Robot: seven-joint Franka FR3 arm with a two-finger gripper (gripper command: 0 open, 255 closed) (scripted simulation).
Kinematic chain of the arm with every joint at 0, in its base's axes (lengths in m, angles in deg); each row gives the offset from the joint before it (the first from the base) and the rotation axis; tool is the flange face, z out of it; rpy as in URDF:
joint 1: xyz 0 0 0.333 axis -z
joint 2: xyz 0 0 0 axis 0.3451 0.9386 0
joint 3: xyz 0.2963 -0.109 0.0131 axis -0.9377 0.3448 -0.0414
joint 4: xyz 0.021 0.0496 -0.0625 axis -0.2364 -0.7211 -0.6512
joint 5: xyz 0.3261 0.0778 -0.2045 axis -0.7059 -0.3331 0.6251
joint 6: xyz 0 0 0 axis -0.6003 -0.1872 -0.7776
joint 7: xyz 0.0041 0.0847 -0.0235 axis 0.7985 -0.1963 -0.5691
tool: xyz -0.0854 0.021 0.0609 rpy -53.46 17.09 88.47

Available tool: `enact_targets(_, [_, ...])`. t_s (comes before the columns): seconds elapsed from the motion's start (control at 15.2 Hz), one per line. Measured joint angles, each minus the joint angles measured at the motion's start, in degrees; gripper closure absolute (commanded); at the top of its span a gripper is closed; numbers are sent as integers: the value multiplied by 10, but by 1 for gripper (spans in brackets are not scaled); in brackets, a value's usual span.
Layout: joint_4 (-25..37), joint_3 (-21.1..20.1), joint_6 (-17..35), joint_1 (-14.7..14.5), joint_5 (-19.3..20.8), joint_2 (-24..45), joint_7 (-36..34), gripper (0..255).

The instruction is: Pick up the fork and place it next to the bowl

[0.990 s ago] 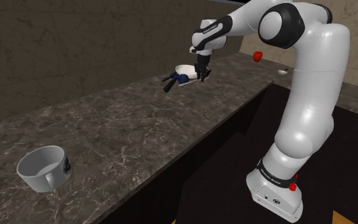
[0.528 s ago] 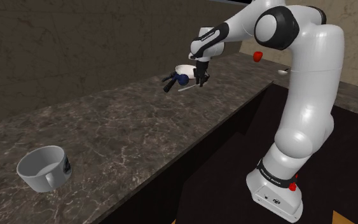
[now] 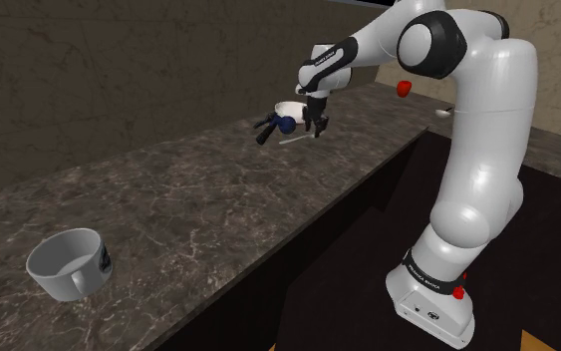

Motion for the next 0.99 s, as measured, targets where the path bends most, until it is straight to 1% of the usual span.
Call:
enact_targets(0.33, [0, 0, 0, 0, 0, 0, 0, 0])
enact_targets(0.66, [28, 2, -55, -5, 7, -28, -5, 0])
enact_targets(0.99, [29, 3, -61, -5, 9, -33, -5, 0])
